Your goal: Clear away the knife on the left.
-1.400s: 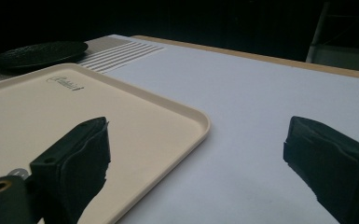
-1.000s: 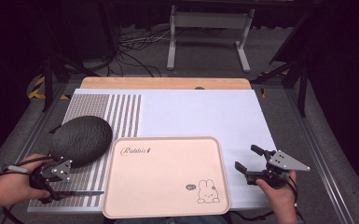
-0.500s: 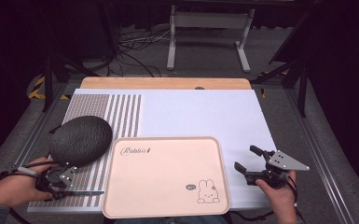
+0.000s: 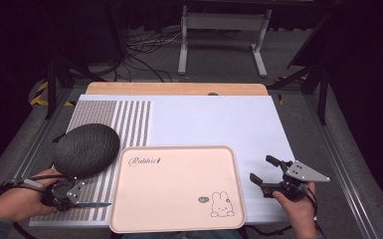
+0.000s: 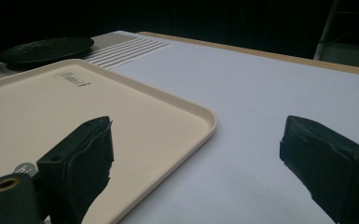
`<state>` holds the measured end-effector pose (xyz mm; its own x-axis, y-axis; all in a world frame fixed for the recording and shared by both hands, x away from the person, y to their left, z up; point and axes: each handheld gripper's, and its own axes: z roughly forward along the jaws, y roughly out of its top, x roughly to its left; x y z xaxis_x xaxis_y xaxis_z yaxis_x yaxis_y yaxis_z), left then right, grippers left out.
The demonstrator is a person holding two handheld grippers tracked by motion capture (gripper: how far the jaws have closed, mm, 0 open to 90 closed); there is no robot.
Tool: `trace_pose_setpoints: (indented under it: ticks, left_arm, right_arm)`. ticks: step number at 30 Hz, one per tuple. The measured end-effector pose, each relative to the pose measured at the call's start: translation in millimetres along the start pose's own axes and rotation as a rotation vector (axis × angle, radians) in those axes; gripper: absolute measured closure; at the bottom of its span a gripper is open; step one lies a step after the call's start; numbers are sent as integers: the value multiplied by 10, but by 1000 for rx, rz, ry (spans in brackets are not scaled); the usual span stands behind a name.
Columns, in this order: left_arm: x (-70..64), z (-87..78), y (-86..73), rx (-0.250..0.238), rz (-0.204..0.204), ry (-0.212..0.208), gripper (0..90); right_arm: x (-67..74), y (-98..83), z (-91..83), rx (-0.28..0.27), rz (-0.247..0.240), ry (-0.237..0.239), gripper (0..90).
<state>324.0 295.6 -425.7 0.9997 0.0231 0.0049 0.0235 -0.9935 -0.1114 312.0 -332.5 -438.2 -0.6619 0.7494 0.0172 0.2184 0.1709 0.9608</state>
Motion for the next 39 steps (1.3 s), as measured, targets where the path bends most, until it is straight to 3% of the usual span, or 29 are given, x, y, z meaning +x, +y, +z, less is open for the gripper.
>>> trace_pose_setpoints:
  ticks: [1,5,8,9,10,16,19,28,32,33,34,37,39]
  left_arm:
    - [-1,12,-7,-18,-4,-4,773]
    - [11,-5,-8,-5,11,-5,774]
    - [3,-15,-34,-19,-16,-2,774]
    - [23,-27,-41,-26,7,-2,774]
    - [11,-35,-56,-35,-17,0,775]
    - [19,-127,-105,-71,-28,13,775]
    - [23,-202,-135,-72,-52,12,775]
    - [24,-426,-202,-160,-123,37,775]
    - [29,-538,-198,-234,-237,14,775]
    - [29,-538,-198,-234,-237,14,775]
    - [28,-557,-192,-239,-276,20,775]
    - [45,-605,-180,-305,-399,-23,775]
    - [51,-622,-170,-324,-421,-37,775]
  right_arm:
    - [-1,0,0,1,-1,2,100]
    - [-1,0,0,-1,1,0,100]
    - [-1,0,2,1,0,0,100]
    - [0,0,4,-1,0,1,100]
    - [1,0,4,-1,0,1,100]
    - [1,0,4,0,0,1,101]
    - [2,1,2,1,-2,1,101]
    - [3,1,4,3,-2,3,101]
    - [2,1,1,2,-3,2,100]
    - [2,1,1,2,-3,2,100]
    - [2,1,1,2,-3,2,101]
    - [3,0,3,6,-5,1,101]
    - [2,0,3,5,-5,0,101]
